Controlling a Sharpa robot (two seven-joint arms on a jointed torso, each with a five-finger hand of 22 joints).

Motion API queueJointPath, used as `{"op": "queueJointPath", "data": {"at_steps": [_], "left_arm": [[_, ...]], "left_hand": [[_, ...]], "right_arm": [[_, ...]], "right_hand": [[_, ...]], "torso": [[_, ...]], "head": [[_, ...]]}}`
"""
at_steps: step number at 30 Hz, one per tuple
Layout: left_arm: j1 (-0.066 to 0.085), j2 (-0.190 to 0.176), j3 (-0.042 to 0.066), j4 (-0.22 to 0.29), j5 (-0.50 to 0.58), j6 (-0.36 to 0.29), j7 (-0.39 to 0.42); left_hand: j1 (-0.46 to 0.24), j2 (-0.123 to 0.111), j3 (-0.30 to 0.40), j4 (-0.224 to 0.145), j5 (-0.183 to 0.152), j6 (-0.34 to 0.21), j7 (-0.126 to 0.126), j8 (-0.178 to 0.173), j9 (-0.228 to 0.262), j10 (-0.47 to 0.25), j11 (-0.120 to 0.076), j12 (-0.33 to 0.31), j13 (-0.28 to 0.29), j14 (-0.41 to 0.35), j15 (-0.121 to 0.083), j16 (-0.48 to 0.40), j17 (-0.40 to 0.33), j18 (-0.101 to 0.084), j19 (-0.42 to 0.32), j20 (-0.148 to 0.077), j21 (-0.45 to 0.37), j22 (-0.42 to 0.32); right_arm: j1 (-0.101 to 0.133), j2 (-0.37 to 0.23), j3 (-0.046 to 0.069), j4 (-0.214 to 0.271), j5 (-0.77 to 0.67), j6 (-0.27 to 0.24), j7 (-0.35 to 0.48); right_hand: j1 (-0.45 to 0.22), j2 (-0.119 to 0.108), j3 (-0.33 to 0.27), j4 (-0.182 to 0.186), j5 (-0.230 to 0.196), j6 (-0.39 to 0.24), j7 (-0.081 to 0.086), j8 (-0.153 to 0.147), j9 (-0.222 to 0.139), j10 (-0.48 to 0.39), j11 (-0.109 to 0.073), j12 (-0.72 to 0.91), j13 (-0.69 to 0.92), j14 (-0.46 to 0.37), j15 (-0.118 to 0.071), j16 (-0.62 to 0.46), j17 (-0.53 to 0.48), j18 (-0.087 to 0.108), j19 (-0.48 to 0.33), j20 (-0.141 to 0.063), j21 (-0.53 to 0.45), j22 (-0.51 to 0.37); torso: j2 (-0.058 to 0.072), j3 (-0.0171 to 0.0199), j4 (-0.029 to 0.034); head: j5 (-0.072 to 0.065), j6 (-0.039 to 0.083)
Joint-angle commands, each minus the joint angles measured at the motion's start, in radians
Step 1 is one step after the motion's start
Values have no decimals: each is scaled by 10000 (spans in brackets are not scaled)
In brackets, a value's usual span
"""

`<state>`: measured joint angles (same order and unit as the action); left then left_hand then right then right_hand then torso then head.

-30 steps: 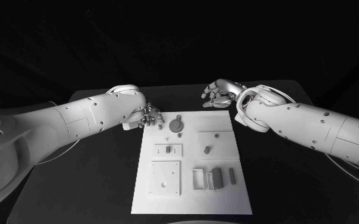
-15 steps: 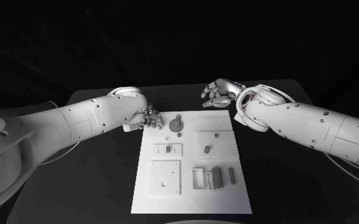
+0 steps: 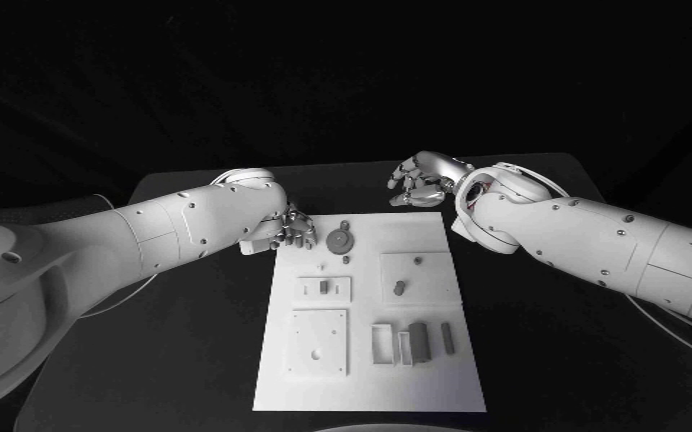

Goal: Assemble the parts on the task board

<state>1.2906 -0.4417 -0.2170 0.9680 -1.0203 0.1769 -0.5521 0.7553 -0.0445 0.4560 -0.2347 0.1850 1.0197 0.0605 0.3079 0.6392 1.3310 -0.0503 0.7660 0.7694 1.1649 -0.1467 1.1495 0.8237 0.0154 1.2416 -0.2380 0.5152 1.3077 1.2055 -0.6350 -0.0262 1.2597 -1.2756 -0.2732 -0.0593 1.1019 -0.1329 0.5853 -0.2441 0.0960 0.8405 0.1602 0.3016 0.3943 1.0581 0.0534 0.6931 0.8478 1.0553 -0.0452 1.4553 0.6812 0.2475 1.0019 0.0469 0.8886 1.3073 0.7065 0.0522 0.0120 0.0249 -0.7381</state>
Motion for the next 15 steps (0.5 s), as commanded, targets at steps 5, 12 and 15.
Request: {"op": "queueJointPath", "data": {"at_steps": [5, 12, 15], "left_arm": [[-23, 65, 3, -33, 44, -88, 176], [-44, 127, 5, -90, 126, -207, 236], [-45, 132, 6, -93, 154, -203, 237]], "left_hand": [[-2, 124, 51, -54, 57, 73, 20, 21, 15, -86, -5, 63, -23, -26, -46, 86, -49, 145, -50, -57, 69, 256], [35, 222, 96, -100, 63, 78, 19, 17, 23, -103, -6, 117, -48, -42, -48, 142, -120, 143, -76, -67, 136, 253], [72, 269, 126, -141, 64, 82, 18, 15, 28, -111, -7, 147, -64, -49, -49, 175, -160, 142, -91, -70, 171, 251]], "right_arm": [[-6, 35, 5, -6, 17, 149, 54], [-9, 47, 5, -9, 17, 169, 46], [-9, 47, 5, -9, 17, 185, 40]], "right_hand": [[-6, 99, -23, -3, 33, -27, 73, -16, -14, -62, 17, -29, -16, 22, -68, -52, 11, 143, -60, -10, -52, 140], [-10, 99, -24, -1, 33, -28, 73, -15, -15, -62, 18, -29, -17, 21, -67, -52, 11, 143, -61, -9, -53, 140], [-11, 100, -25, -1, 33, -28, 73, -15, -16, -63, 18, -29, -17, 21, -67, -53, 11, 143, -61, -9, -53, 141]], "torso": [[3, 1, 2], [5, -2, 0], [3, -1, -1]], "head": [[-8, -5], [-7, -14], [-2, -17]]}}
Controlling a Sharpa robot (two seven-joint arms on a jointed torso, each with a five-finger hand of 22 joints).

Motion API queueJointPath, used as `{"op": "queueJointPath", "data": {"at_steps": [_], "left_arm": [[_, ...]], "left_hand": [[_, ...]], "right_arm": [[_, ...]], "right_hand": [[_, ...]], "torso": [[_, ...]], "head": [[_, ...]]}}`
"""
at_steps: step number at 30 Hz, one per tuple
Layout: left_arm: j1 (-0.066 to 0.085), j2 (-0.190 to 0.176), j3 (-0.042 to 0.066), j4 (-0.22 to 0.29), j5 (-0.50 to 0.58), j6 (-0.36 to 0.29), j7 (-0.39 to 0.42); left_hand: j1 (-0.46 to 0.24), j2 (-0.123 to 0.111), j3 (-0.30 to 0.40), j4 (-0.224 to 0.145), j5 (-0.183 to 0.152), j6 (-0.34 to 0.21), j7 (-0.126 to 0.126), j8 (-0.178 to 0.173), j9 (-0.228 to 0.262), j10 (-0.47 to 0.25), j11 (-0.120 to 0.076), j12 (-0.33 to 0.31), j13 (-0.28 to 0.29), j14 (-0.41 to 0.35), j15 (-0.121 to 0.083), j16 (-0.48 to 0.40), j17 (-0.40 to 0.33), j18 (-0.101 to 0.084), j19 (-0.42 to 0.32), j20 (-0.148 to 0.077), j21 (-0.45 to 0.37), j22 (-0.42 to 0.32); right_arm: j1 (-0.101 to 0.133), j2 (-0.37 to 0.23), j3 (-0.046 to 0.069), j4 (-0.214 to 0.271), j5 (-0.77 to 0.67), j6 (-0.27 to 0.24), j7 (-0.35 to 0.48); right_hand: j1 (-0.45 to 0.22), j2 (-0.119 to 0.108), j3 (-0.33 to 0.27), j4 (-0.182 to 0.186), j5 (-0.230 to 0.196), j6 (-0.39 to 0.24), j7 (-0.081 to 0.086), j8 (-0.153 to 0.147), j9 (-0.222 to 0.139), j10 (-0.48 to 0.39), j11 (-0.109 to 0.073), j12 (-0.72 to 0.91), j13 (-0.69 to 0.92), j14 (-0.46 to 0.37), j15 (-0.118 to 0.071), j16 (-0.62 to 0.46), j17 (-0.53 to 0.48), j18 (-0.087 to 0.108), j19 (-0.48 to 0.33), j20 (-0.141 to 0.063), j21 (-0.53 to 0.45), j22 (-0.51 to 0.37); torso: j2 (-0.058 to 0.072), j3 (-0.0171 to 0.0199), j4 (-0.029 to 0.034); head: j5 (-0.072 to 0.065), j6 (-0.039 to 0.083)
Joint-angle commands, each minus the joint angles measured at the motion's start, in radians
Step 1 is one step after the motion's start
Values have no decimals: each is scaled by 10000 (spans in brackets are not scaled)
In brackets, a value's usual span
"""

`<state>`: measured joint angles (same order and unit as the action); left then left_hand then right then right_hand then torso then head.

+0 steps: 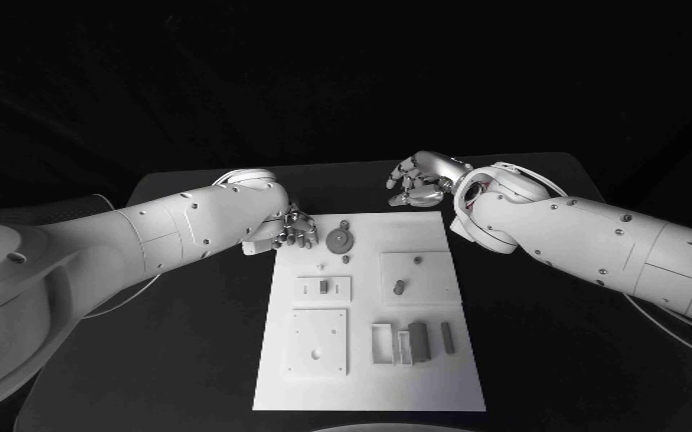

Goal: Assemble the parts on the task board

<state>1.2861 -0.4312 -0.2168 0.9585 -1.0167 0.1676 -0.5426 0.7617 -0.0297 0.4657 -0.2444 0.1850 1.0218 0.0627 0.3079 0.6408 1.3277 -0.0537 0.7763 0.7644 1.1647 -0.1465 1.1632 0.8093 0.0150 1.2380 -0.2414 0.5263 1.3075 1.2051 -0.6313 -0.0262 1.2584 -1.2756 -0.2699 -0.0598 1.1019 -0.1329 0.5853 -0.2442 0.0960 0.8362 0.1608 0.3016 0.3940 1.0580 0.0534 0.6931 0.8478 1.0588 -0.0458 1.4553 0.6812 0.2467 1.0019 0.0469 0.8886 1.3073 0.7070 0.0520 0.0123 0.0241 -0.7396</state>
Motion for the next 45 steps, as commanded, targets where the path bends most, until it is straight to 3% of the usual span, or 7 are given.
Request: {"op": "queueJointPath", "data": {"at_steps": [1, 11, 13, 14, 33, 45], "left_arm": [[-2, 30, 4, -1, 134, -110, 145], [-17, 44, 6, -21, 126, -152, 159], [-18, 54, 7, -23, 126, -138, 162], [-18, 62, 7, -24, 126, -129, 163], [-84, 89, 8, -100, 121, -267, 207], [-83, -18, 20, -25, 361, -543, 152]], "left_hand": [[28, 145, 44, -62, 64, 63, -4, 15, 15, -83, 27, 55, -22, -50, -52, 54, -36, 145, -60, -38, 77, 252], [174, 242, 226, -120, 36, 66, 1, 5, 25, -114, 27, 126, -87, -81, -52, 140, -168, 140, -98, -40, 162, 242], [312, 134, 563, 32, -345, 84, -7, 0, 31, -121, 25, 181, -148, -94, -56, 210, -278, 138, -110, -42, 212, 230], [335, 125, 630, 65, -352, 87, -6, -1, 32, -123, 25, 195, -162, -98, -56, 228, -303, 138, -114, -43, 223, 231], [864, 386, 1047, -81, -233, 159, -16, 47, 95, -136, 17, 340, -305, -131, -55, 430, -552, 130, -141, -46, 381, 234], [1353, 671, 1162, -348, -21, 722, -221, 409, 337, 66, -175, 522, -419, 21, -141, 704, -718, 146, -20, -99, 594, 235]], "right_arm": [[-5, 10, 5, 4, 17, 161, 42], [-6, 14, 5, 1, 17, 172, 45], [-7, 17, 5, 1, 17, 175, 46], [-7, 17, 5, 3, 17, 176, 46], [-10, 18, 5, -6, 17, 192, 45], [-12, 2, 5, -5, 17, 193, 36]], "right_hand": [[-11, 99, -25, 0, 33, 15, 66, -15, -12, -62, 18, -29, -18, -15, -61, -53, 11, 151, -61, -9, -53, 141], [-14, 101, -26, 1, 33, 15, 67, -15, -14, -63, 18, -29, -18, -16, -61, -53, 11, 151, -62, -8, -54, 141], [-15, 101, -26, 2, 33, 16, 67, -15, -14, -63, 18, -28, -18, -16, -61, -53, 11, 151, -62, -8, -54, 141], [-16, 101, -27, 2, 33, 15, 67, -14, -14, -63, 18, -28, -18, -16, -60, -53, 11, 151, -62, -8, -54, 141], [-33, 104, -33, 13, 32, 19, 67, -12, -16, -62, 19, -27, -19, -16, -60, -54, 12, 151, -62, -5, -55, 142], [-40, 105, -35, 18, 32, 20, 67, -10, -17, -62, 18, -26, -20, -17, -60, -54, 12, 151, -63, -4, -55, 142]], "torso": [[-4, -1, -3], [-4, -6, 0], [-4, -6, 2], [-4, -6, 0], [-9, -6, 2], [-13, -4, 7]], "head": [[7, -11], [-5, -4], [-7, -6], [-1, -16], [-17, -36], [-10, -42]]}}
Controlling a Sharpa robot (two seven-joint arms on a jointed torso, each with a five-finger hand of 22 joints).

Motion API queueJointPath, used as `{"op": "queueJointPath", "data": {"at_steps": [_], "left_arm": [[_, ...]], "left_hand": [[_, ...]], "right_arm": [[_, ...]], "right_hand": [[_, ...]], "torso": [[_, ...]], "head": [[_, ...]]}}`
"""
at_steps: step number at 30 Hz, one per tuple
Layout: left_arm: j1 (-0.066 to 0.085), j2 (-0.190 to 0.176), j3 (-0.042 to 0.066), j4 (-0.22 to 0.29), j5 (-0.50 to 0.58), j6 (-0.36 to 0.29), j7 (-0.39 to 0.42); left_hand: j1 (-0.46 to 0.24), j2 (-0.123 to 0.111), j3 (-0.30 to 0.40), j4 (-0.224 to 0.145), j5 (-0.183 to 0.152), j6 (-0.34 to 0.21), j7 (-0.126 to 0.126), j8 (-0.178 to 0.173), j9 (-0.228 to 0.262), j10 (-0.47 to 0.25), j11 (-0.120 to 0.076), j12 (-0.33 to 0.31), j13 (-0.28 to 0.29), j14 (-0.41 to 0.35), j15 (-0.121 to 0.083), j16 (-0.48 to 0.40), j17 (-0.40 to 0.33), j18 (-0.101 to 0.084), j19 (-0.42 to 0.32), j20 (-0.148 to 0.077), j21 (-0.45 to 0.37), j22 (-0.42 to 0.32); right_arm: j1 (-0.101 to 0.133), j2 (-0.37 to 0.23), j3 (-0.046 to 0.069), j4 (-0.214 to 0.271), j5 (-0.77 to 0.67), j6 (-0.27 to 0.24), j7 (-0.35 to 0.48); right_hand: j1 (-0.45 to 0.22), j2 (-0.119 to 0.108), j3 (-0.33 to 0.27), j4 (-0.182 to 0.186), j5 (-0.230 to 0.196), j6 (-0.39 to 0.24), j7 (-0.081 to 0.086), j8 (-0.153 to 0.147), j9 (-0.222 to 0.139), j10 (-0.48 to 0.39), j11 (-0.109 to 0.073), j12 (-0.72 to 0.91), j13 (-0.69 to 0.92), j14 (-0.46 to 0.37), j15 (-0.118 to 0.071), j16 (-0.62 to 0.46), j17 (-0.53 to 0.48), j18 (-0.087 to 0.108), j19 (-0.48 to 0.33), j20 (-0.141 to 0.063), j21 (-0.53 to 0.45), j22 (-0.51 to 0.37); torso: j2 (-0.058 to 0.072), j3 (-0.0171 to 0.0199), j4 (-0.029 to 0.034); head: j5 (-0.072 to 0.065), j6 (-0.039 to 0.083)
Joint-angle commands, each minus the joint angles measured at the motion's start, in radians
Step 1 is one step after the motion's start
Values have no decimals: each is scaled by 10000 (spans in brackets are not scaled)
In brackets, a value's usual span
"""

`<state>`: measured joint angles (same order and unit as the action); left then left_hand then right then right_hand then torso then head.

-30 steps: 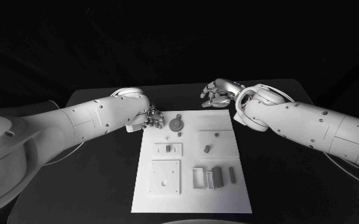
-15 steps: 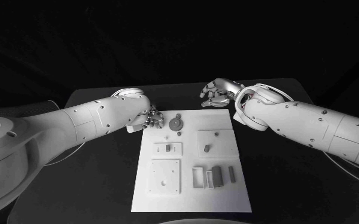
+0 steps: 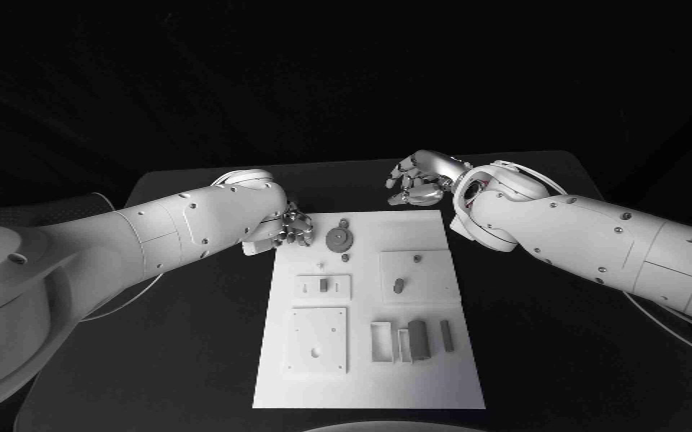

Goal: Assemble the parts on the task board

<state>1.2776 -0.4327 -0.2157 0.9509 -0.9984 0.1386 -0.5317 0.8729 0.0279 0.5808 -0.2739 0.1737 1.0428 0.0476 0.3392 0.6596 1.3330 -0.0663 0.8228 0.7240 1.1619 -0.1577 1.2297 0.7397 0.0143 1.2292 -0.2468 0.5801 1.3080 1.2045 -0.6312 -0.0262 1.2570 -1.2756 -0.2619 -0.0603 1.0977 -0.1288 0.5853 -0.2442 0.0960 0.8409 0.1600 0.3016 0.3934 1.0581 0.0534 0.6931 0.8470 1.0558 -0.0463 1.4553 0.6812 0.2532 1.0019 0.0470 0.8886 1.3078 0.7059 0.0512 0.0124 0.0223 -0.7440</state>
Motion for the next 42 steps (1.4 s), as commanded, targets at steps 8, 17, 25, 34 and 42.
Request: {"op": "queueJointPath", "data": {"at_steps": [8, 17, 25, 34, 42], "left_arm": [[12, -285, 19, 539, 267, -149, -142], [10, -928, 5, 1684, 572, -432, -349], [11, -1555, -3, 2737, 822, -640, -502], [11, -2312, -203, 3932, 1065, -836, -723], [-19, -2415, -203, 4146, 1150, -863, -800]], "left_hand": [[375, 104, -20, -96, 1061, 767, -202, 376, 540, 86, -171, 149, -150, 90, -61, 212, -192, 133, 78, -79, 171, 218], [372, -41, -65, -58, 1835, 1013, -324, 588, 943, 173, -284, 257, -275, 143, -67, 383, -357, 136, 127, -109, 290, 214], [348, -100, -71, -24, 2078, 1121, -379, 658, 1141, 233, -335, 330, -314, 190, -90, 465, -432, 149, 178, -126, 350, 210], [261, -152, -107, 17, 2332, 1350, -479, 760, 1392, 367, -427, 489, -312, 286, -109, 650, -450, 167, 286, -149, 481, 221], [239, -158, -110, 20, 2404, 1404, -503, 765, 1462, 403, -449, 546, -308, 314, -120, 713, -452, 172, 321, -155, 537, 224]], "right_arm": [[-7, 7, 5, -8, 18, 126, 35], [-16, -40, 5, 5, 23, 158, 28], [-28, -60, 5, -32, 28, 173, 19], [-38, -86, 4, -44, 31, 203, 6], [-39, -84, 4, -40, 32, 213, 7]], "right_hand": [[-3, 62, -37, 21, 32, -27, 75, -10, -12, -63, 18, -26, -13, 12, -55, -54, 12, 86, -63, -3, -56, 138], [-5, 62, -37, 22, 32, -28, 75, -9, -14, -64, 18, -26, -14, 11, -55, -55, 12, 86, -64, -3, -57, 138], [-2, 60, -36, 20, 33, -28, 74, -9, -15, -64, 18, -26, -14, 11, -55, -56, 12, 86, -65, -4, -58, 138], [4, 60, -34, 15, 34, -29, 74, -9, -16, -66, 17, -26, -15, 9, -56, -57, 12, 86, -67, -4, -59, 138], [7, 60, -32, 13, 35, -29, 74, -8, -18, -66, 17, -26, -16, 7, -56, -58, 12, 86, -68, -5, -61, 138]], "torso": [[-29, 9, 7], [-17, -4, 16], [-27, -7, 19], [-17, 4, 9], [-3, -2, 15]], "head": [[37, 1], [114, 23], [159, 5], [205, -66], [249, -130]]}}
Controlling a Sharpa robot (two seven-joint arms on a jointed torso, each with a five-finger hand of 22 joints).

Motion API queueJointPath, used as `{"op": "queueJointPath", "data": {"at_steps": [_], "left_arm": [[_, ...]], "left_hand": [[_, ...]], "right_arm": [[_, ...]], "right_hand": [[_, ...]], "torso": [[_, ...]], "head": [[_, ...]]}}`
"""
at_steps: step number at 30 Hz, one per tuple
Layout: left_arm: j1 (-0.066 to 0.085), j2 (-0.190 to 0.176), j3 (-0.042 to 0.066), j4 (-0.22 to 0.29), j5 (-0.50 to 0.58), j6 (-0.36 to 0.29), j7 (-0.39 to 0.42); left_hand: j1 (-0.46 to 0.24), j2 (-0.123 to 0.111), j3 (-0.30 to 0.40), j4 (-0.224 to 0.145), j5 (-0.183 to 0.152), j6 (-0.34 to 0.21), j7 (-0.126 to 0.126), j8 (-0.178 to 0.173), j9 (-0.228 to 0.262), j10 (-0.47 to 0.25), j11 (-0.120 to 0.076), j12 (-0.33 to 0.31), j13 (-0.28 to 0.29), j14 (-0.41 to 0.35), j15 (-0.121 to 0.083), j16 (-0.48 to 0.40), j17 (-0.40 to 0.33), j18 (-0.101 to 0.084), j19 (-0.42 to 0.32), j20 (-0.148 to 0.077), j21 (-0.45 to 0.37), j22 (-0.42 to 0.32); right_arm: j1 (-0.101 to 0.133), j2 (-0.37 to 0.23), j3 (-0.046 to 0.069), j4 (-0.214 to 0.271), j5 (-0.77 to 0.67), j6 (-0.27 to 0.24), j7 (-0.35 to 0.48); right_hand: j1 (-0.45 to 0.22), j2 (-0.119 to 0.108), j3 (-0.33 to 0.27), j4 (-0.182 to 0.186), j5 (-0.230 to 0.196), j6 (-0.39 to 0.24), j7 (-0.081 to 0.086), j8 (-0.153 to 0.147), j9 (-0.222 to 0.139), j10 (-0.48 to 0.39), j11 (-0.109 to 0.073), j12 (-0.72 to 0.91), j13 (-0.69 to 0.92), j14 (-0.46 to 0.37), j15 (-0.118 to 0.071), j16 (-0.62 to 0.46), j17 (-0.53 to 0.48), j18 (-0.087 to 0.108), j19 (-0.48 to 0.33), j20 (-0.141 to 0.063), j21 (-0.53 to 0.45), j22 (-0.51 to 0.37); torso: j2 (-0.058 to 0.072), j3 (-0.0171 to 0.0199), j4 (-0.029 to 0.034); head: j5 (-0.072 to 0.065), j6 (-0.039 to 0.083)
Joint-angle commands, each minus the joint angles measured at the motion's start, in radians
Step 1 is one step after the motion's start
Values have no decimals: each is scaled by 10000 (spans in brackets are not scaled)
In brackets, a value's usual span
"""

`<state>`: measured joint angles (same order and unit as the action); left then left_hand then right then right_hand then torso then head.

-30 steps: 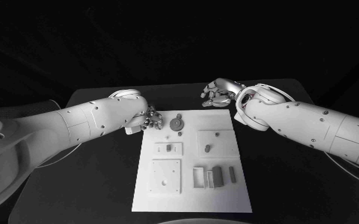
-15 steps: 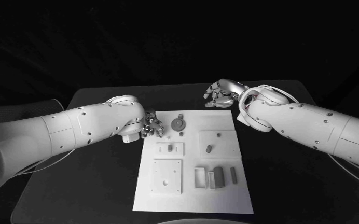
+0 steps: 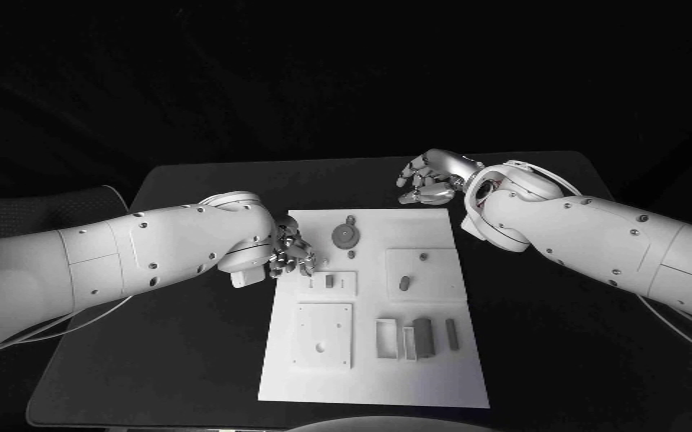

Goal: Assemble the parts on the task board

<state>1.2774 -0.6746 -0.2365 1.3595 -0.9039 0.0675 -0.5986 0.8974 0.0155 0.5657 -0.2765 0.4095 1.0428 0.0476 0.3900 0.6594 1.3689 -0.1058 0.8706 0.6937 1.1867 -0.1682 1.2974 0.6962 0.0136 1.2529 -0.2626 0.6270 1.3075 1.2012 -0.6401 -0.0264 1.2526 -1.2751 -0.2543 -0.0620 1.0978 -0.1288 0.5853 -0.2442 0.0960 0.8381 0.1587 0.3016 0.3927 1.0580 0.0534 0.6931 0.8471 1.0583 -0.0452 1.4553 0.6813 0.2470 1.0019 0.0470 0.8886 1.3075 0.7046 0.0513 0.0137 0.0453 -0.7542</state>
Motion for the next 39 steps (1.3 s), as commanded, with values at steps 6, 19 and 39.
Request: {"op": "queueJointPath", "data": {"at_steps": [6, 19, 39], "left_arm": [[-46, 71, 5, 52, 257, -9, -185], [-117, 107, 3, 81, 207, 377, -359], [-179, 260, 1, -93, -118, 349, -326]], "left_hand": [[-78, -72, 3, 90, -38, 1449, -515, 263, 1522, 41, -62, 97, -6, 58, -18, 64, -26, 175, 82, 7, 93, 223], [-132, -88, -11, 147, -205, 1437, -506, 223, 1594, 6, -51, 114, -23, 8, -12, 81, -49, 175, 33, 11, 105, 217], [-186, -99, -29, 221, -311, 1436, -503, 193, 1651, -5, -48, 135, -36, -10, -14, 104, -66, 176, 14, 12, 121, 213]], "right_arm": [[-5, -1, 5, 9, 28, 153, 21], [-5, -18, 5, 20, 28, 168, 11], [-5, -24, 5, 7, 27, 246, -47]], "right_hand": [[7, 60, -32, 11, 35, 0, 87, -8, -12, -67, 17, -26, -18, -18, -67, -58, 12, 148, -68, -5, -61, 141], [10, 61, -30, 8, 35, 0, 87, -7, -14, -67, 17, -25, -19, -20, -67, -59, 12, 148, -69, -5, -62, 141], [3, 65, -32, 13, 34, -1, 88, -6, -18, -68, 18, -25, -21, -21, -67, -60, 13, 148, -70, -3, -64, 142]], "torso": [[12, -8, -2], [21, 0, -10], [23, -18, -16]], "head": [[34, -66], [54, -146], [163, -190]]}}
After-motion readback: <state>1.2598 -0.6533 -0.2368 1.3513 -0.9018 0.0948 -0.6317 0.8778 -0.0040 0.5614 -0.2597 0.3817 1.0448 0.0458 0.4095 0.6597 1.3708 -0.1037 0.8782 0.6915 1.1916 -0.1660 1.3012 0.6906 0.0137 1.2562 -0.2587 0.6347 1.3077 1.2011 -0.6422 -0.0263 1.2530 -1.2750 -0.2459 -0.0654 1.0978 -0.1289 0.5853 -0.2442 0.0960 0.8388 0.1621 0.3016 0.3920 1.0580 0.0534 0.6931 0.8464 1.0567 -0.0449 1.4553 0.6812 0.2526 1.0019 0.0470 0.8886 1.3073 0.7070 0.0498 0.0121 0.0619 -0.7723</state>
